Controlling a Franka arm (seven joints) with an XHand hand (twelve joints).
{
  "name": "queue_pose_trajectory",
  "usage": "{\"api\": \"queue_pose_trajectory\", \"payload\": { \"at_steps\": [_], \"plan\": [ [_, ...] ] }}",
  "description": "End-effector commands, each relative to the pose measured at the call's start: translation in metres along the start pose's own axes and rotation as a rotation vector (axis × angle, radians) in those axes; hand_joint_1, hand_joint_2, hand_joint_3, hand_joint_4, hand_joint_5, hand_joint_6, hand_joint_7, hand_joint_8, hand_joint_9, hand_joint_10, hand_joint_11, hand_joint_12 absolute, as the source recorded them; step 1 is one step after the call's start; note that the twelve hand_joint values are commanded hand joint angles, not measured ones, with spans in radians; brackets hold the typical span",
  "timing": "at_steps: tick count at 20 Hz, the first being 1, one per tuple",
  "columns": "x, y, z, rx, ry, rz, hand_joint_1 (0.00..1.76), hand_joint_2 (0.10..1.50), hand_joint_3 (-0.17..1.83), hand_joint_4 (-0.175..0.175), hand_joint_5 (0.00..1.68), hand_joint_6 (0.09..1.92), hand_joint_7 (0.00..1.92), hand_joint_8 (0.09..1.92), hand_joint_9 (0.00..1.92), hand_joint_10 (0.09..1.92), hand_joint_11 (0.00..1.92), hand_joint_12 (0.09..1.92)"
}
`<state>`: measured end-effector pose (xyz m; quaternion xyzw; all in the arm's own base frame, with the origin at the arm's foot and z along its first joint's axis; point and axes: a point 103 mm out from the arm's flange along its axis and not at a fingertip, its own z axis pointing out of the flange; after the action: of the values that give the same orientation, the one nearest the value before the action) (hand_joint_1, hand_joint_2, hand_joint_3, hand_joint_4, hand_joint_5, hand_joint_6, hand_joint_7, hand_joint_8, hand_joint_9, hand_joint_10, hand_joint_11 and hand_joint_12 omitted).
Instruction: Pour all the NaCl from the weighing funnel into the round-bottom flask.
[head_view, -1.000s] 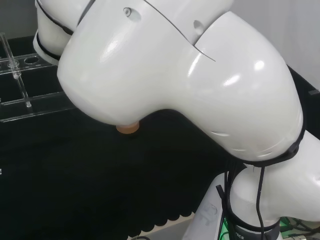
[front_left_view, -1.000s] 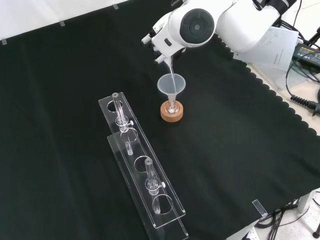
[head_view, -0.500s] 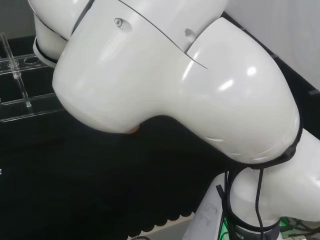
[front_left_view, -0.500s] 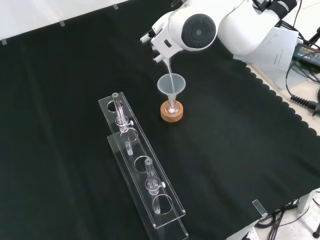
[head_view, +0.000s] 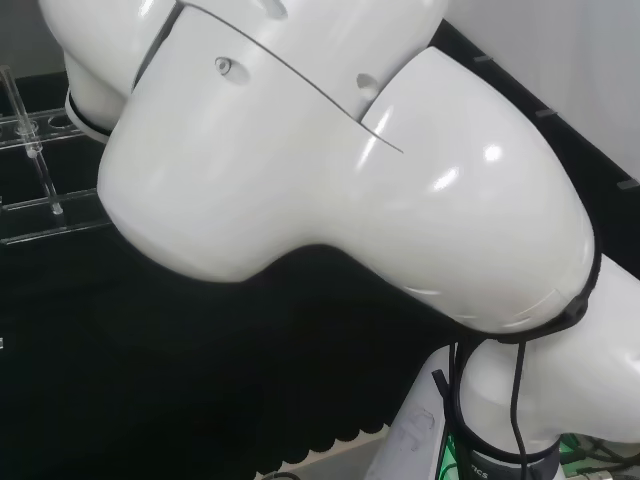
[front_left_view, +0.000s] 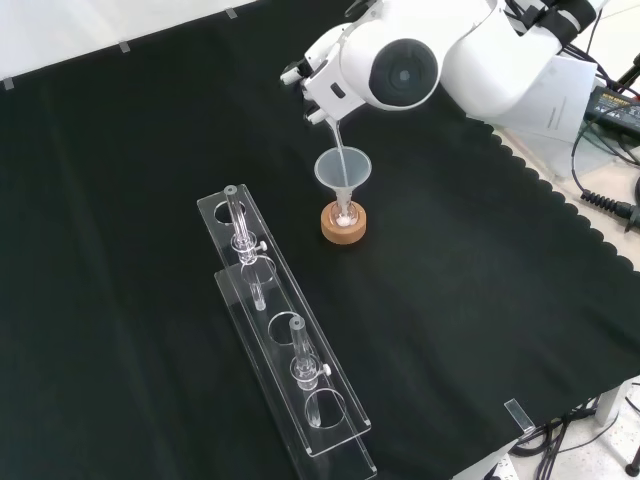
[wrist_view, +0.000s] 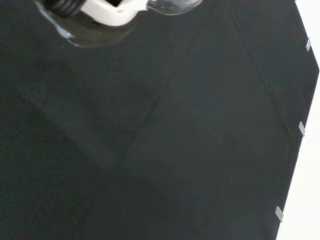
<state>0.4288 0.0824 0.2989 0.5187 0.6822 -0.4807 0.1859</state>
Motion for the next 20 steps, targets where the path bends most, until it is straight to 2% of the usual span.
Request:
{"api": "queue_pose_trajectory", "payload": {
  "at_steps": [1,7,11,20],
  "plan": [
    [0.001,0.0,-0.003,-0.001,-0.043,-0.002,1.09,0.83,0.38,0.175,1.19,0.71,1.35,0.29,1.45,0.12,0.98,0.99],
    [0.001,0.001,-0.006,-0.006,-0.08,-0.003,1.09,0.83,0.38,0.175,1.19,0.71,1.35,0.29,1.45,0.11,0.98,0.98],
    [0.006,0.002,-0.01,-0.012,-0.136,-0.008,1.09,0.83,0.38,0.175,1.19,0.71,1.35,0.29,1.45,0.11,0.98,0.98],
    [0.01,0.003,-0.015,-0.005,-0.177,-0.001,1.09,0.83,0.39,0.175,1.19,0.71,1.35,0.29,1.45,0.11,0.99,0.97]
  ]
}}
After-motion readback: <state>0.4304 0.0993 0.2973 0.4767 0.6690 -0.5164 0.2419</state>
